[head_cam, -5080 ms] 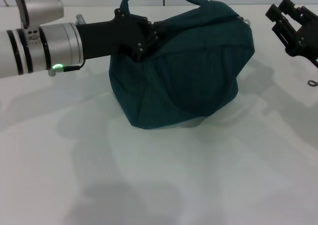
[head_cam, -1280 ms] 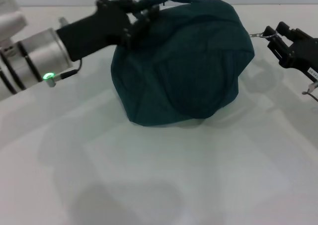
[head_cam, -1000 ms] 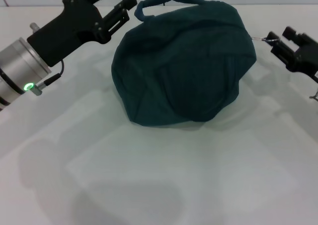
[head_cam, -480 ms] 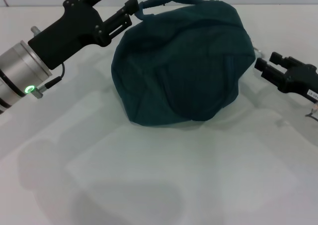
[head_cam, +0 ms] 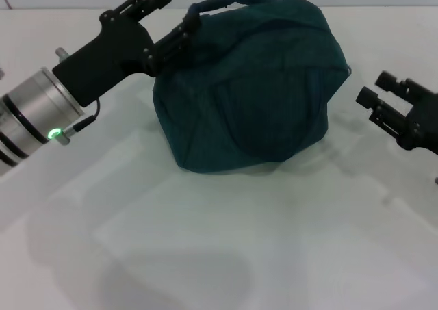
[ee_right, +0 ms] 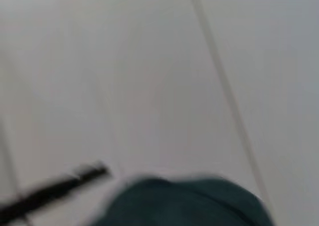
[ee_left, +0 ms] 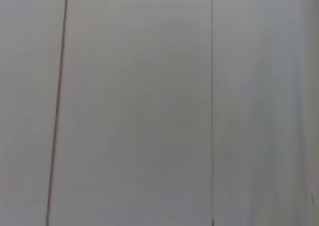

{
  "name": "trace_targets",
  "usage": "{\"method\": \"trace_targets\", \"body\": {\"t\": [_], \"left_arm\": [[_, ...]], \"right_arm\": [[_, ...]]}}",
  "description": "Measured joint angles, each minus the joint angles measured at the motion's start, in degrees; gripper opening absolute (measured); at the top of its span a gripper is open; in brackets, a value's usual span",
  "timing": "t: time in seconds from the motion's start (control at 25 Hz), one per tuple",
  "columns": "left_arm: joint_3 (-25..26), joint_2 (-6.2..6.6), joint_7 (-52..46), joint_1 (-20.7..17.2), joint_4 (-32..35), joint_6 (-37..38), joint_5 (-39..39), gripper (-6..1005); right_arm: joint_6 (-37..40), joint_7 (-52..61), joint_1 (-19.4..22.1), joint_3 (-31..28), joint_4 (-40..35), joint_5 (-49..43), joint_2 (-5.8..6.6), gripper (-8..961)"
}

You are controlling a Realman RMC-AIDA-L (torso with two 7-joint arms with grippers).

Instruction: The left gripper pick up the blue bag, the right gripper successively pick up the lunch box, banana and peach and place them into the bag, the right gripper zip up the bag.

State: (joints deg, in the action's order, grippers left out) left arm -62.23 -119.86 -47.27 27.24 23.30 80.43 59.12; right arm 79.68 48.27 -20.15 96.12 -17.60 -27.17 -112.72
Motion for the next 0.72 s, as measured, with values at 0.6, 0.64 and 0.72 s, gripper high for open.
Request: {"method": "trace_targets", "body": {"t": [0.6,0.64,0.72], "left_arm": [[0.0,-0.09,14.3,-3.5,-7.3,11.2,0.0,609],[0.0,-0.09,14.6,-3.5,-7.8,11.3,0.0,607],[0.0,-0.02,15.0,-3.6,-8.5,11.5,0.4,603]], "right_arm": [[13.2,-10.9,-3.6,0.4,-0.2,-3.3,-2.15,528],[13.2,-12.4,-3.6,0.4,-0.2,-3.3,-2.44,528],[13.1,-15.3,-3.6,0.5,-0.2,-3.3,-2.9,528]]}}
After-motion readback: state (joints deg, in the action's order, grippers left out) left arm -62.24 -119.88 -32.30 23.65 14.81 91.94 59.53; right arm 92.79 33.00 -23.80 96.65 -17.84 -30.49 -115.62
